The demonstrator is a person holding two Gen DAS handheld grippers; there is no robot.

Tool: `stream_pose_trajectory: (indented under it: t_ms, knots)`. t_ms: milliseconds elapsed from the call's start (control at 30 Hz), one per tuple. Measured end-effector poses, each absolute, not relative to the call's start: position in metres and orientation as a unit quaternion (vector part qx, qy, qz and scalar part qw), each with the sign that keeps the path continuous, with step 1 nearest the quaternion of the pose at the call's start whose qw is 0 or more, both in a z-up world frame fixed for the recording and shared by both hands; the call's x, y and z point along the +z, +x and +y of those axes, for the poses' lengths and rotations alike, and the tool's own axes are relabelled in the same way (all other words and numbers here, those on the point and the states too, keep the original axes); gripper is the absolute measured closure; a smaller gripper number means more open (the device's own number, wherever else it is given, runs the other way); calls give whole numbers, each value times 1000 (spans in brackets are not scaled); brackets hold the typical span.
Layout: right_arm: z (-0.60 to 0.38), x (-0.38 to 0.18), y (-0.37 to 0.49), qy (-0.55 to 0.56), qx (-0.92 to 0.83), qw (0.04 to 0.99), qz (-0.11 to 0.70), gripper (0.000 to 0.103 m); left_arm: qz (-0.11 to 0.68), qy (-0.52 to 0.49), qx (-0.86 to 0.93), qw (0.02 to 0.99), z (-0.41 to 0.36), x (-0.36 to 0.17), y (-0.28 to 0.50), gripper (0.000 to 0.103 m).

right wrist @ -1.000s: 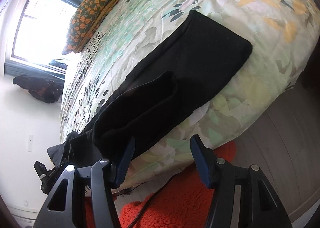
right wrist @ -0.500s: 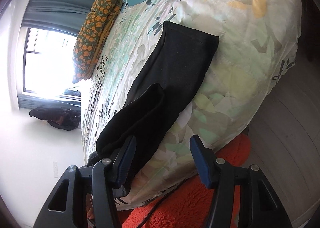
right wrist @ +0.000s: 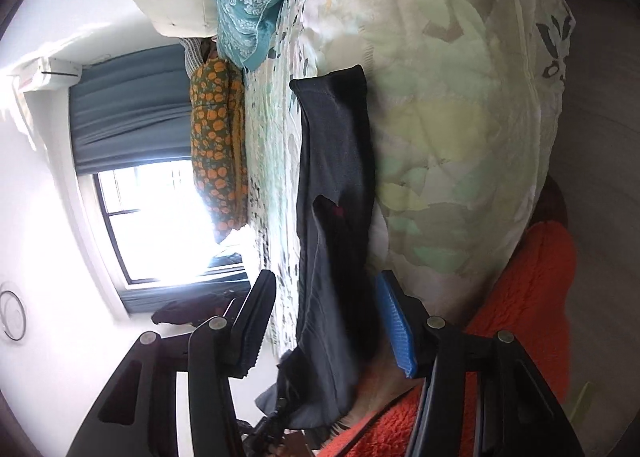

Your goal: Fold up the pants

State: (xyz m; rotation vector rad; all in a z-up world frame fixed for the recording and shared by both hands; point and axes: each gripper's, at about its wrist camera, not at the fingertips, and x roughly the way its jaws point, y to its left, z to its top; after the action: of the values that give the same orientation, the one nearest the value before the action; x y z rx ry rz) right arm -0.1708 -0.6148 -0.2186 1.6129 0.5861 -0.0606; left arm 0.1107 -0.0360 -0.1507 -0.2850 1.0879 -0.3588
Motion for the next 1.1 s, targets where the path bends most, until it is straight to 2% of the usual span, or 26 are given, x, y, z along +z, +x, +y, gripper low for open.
stream_pose_trajectory:
  t_ms: [133,267,467,500,533,567,600,867,1100]
  knots:
    - [-608,-220,-151,694,-6,658,292,50,514,-131,-171,831,-37,-151,112,100]
    - [-606,-193,-129,559,-68,727,394,50,514,-135,-172,830,-34,-151,112,100]
    - [-591,-198,-103,511,-22,715,477,51,517,-136,-172,827,-34,-154,113,100]
    - [-589,-196,-101,499,-20,718,484,62,516,-136,-173,828,-34,-153,113,100]
    - [-587,-194,-100,490,-17,720,491,85,516,-136,-174,828,-33,-152,113,100]
    - [-584,-192,-99,475,-20,723,500,95,515,-137,-175,828,-33,-151,113,100]
    - [-581,-189,-97,458,-27,728,509,99,515,-138,-175,828,-33,-151,113,100]
    - [-574,-146,-90,382,-52,770,507,100,514,-148,-178,826,-33,-143,117,100]
    - [-589,-70,-42,300,-56,841,446,100,445,-174,-175,861,-27,-86,108,101]
